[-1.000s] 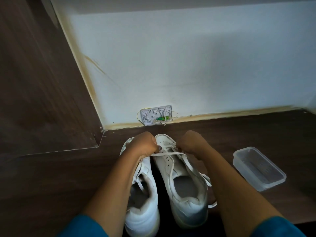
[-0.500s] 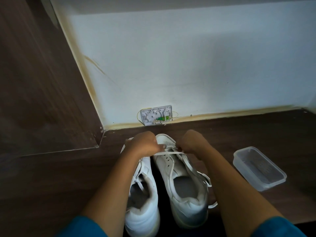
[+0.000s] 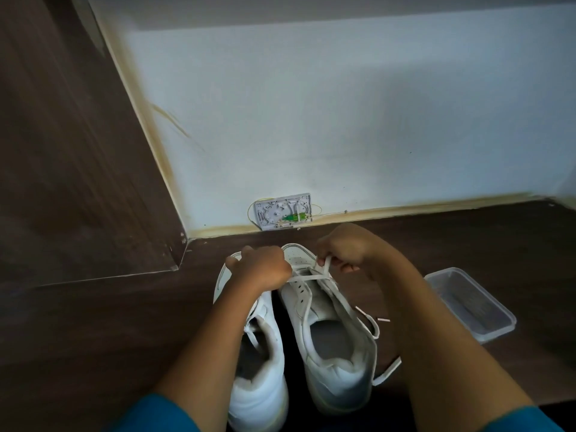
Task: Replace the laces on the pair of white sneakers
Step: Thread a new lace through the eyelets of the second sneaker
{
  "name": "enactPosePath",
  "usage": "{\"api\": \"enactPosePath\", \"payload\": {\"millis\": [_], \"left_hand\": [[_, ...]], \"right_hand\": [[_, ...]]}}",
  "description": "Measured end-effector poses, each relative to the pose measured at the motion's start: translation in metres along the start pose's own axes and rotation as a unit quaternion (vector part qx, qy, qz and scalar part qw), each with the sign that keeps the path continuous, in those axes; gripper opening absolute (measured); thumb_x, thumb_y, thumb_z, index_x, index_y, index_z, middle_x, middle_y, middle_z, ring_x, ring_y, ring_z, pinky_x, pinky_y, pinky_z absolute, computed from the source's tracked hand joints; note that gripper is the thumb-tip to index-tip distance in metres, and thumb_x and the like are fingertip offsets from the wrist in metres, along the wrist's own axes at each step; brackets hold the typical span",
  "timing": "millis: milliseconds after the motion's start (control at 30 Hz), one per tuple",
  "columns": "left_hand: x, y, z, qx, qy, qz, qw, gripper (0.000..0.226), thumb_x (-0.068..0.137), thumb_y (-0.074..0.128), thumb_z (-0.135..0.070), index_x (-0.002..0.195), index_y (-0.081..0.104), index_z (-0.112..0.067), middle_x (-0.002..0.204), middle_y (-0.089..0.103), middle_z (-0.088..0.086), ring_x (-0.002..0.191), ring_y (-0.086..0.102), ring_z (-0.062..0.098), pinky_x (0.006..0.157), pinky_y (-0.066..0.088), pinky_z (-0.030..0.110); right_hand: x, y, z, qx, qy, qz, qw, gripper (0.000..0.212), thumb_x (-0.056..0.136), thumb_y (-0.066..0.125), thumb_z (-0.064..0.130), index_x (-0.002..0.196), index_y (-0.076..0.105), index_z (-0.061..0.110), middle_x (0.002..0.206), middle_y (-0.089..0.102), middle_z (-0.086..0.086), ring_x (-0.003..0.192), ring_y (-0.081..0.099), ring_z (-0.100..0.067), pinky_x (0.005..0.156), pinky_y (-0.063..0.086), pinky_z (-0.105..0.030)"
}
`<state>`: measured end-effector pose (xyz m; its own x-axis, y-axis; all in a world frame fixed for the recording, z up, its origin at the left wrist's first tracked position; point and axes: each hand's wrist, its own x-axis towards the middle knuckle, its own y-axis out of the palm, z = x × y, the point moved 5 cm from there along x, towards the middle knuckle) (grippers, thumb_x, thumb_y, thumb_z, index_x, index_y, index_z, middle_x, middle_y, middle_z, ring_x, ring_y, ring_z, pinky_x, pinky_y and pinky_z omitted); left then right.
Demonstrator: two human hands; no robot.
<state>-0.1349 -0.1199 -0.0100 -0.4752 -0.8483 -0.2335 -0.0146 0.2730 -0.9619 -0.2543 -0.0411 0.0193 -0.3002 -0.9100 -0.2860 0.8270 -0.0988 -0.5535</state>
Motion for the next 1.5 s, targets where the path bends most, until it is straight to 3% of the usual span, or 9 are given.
{"api": "enactPosePath", "payload": {"millis": [300,433,533,667,800,1000,1100,1267,1500], "left_hand": [[-0.009,-0.017,0.004,-0.081,-0.007,-0.028,0.996,0.01,0.078,0.054,-0.031,0.08,0.056,-0.022,0.102,0.058,0.0,0.112,0.041,0.025,0.093,0.029,0.043],[-0.023,-0.033,-0.019,-0.125,0.14,-0.081,0.979,0.035,0.08,0.06,-0.043,0.114,0.053,-0.038,0.119,0.052,-0.007,0.122,0.04,0.028,0.1,0.034,0.046],[-0.029,-0.038,-0.035,-0.257,0.251,-0.051,0.932,0.023,0.086,0.061,-0.038,0.096,0.068,-0.018,0.101,0.066,0.01,0.091,0.061,0.022,0.085,0.05,0.044],[-0.034,-0.053,-0.027,-0.435,0.209,-0.065,0.873,0.022,0.097,0.046,-0.023,0.079,0.058,-0.02,0.082,0.068,0.007,0.054,0.05,0.011,0.05,0.038,0.021],[-0.021,-0.055,0.004,-0.491,0.113,-0.142,0.852,0.029,0.096,0.046,-0.017,0.069,0.057,-0.017,0.067,0.061,-0.002,0.048,0.049,0.011,0.05,0.035,0.023],[-0.021,-0.044,-0.002,-0.539,0.115,-0.066,0.832,0.018,0.098,0.046,-0.018,0.096,0.064,-0.019,0.067,0.059,0.0,0.052,0.055,0.009,0.051,0.043,0.021],[-0.02,-0.036,-0.009,-0.454,0.126,-0.034,0.881,0.021,0.093,0.055,-0.016,0.113,0.054,-0.022,0.087,0.065,0.001,0.068,0.06,0.012,0.065,0.047,0.027],[-0.018,-0.018,0.0,-0.264,0.05,-0.011,0.963,0.016,0.086,0.065,-0.025,0.079,0.061,-0.012,0.08,0.068,0.015,0.067,0.062,0.024,0.079,0.058,0.042],[-0.023,-0.022,-0.01,-0.33,0.101,-0.059,0.937,0.03,0.069,0.069,-0.011,0.094,0.056,-0.022,0.089,0.065,0.001,0.083,0.065,0.019,0.073,0.056,0.036]], "right_hand": [[-0.014,-0.022,0.007,0.33,-0.025,-0.011,0.943,0.031,0.082,0.04,-0.003,0.054,0.051,0.005,0.048,0.052,-0.001,0.052,0.041,-0.016,0.051,0.031,-0.025],[-0.028,-0.022,0.022,0.372,-0.072,0.009,0.925,0.031,0.077,0.041,0.006,0.048,0.049,0.008,0.059,0.048,-0.008,0.056,0.042,-0.019,0.056,0.033,-0.029],[-0.041,-0.021,0.041,0.407,-0.144,0.021,0.902,0.025,0.068,0.052,0.014,0.043,0.048,0.013,0.054,0.045,-0.006,0.055,0.039,-0.021,0.056,0.034,-0.031],[-0.051,-0.041,0.05,0.496,-0.231,-0.001,0.837,0.02,0.055,0.061,0.025,0.059,0.048,0.011,0.045,0.046,0.006,0.055,0.048,-0.014,0.058,0.036,-0.028],[-0.055,-0.067,0.04,0.605,-0.286,-0.015,0.743,0.038,0.03,0.085,0.032,0.054,0.061,0.015,0.057,0.055,0.004,0.066,0.058,-0.014,0.064,0.044,-0.026],[-0.068,-0.071,0.049,0.671,-0.339,0.012,0.659,0.02,0.064,0.067,0.027,0.057,0.067,0.008,0.077,0.068,-0.006,0.078,0.066,-0.021,0.075,0.053,-0.029],[-0.067,-0.067,0.055,0.613,-0.311,-0.032,0.725,0.038,0.082,0.05,0.034,0.064,0.072,0.008,0.077,0.067,-0.008,0.062,0.06,-0.015,0.056,0.047,-0.02],[-0.058,-0.057,0.051,0.204,-0.249,-0.211,0.923,0.024,0.094,0.056,0.016,0.077,0.072,0.008,0.039,0.049,0.008,0.033,0.034,-0.002,0.04,0.028,-0.012],[-0.036,-0.014,0.057,-0.123,-0.234,-0.106,0.958,0.02,0.084,0.055,0.004,0.069,0.068,0.009,0.062,0.059,-0.001,0.062,0.05,-0.012,0.061,0.037,-0.026]]}}
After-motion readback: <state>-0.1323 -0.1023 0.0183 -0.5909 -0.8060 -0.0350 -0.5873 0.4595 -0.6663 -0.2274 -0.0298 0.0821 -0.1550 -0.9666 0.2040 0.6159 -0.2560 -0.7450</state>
